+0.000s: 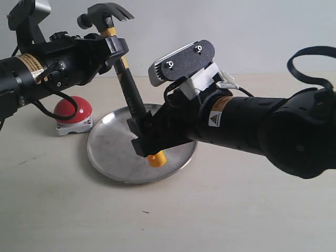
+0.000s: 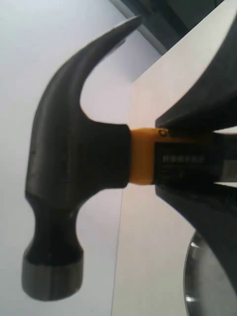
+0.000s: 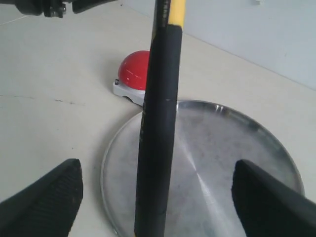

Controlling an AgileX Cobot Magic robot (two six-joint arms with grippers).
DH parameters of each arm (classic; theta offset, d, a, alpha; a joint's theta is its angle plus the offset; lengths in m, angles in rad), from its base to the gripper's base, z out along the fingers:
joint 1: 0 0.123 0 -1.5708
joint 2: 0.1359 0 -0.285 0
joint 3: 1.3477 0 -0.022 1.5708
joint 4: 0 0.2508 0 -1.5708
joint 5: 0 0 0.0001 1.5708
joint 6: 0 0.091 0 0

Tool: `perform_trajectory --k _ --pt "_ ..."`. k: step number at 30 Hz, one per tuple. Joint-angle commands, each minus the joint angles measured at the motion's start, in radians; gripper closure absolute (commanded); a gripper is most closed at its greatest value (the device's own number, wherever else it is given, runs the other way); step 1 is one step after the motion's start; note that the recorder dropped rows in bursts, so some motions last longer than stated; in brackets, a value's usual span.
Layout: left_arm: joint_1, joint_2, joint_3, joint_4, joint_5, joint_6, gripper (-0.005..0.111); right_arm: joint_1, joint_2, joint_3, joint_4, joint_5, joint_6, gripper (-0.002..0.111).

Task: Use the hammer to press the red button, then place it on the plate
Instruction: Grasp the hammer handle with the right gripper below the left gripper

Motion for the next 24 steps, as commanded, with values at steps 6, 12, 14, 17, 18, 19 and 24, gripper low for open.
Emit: perform_trajectory --k 6,12,14,17,18,19,24 --pt "0.001 -0.013 -0.017 0.053 -0.114 -0.027 0.107 0.003 0.148 -0.11 0.0 -0.032 0.013 0.029" --pt "0.001 -0.013 -0.017 0.061 -0.115 -0.029 0.107 0.003 0.219 -0.17 0.0 -0.032 0.019 0.032" --pt "0.001 -0.013 -0.017 0.073 -0.115 -0.029 0.107 0.003 0.229 -0.177 0.0 -0.03 0.019 0.036" --pt "0.001 -0.013 -0.017 0.077 -0.115 -0.029 0.107 0.003 0.229 -0.177 0.0 -0.027 0.022 0.053" --pt "0.001 -0.013 -0.017 0.076 -0.115 -0.025 0.107 0.003 0.229 -0.177 0.0 -0.024 0.022 0.058" --pt "0.001 -0.013 -0.017 0.076 -0.115 -0.025 0.107 0.003 0.229 -0.177 0.0 -0.023 0.027 0.069" --pt "0.001 -0.013 -0.017 0.076 -0.115 -0.025 0.107 0.003 0.229 -0.177 0.0 -0.018 0.033 0.108"
